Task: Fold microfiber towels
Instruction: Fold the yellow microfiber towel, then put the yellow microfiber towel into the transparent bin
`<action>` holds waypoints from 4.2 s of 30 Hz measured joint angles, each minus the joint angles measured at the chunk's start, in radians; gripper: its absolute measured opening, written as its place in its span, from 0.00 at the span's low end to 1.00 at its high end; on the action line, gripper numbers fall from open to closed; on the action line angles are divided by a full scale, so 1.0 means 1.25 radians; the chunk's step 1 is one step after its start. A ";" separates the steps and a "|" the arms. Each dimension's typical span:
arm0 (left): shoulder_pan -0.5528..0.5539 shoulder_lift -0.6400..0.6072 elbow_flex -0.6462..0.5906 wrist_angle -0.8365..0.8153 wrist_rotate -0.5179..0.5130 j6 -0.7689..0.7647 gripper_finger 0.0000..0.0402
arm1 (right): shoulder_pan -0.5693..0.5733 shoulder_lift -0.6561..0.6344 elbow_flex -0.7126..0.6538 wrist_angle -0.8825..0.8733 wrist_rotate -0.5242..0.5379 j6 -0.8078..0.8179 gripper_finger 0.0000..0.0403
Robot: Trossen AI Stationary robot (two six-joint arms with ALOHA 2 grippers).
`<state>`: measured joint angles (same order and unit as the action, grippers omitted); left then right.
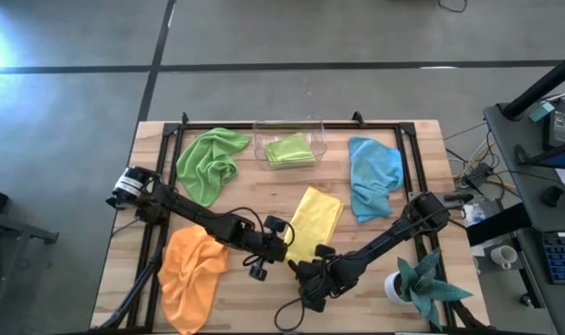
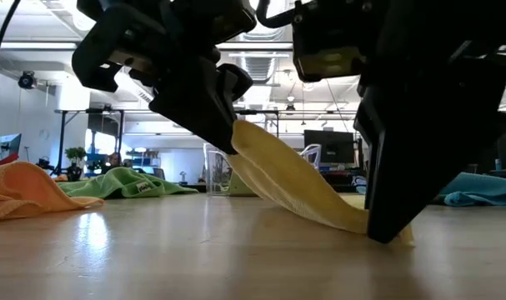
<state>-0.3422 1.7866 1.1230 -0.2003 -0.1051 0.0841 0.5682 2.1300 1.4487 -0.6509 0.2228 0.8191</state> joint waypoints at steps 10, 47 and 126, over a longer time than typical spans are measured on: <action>0.000 -0.001 0.001 -0.013 0.001 0.000 0.00 | -0.002 -0.021 0.002 -0.015 -0.017 0.018 0.03; 0.028 -0.140 0.004 -0.054 -0.119 0.007 0.00 | -0.030 -0.068 0.236 -0.420 -0.080 0.183 0.03; 0.047 -0.057 -0.034 0.010 0.048 0.127 0.32 | 0.001 -0.212 -0.036 -0.182 0.118 -0.061 0.34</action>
<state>-0.2832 1.7152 1.0801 -0.1879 -0.0452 0.2424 0.5694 1.8653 1.4034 -0.8789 0.3700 0.7432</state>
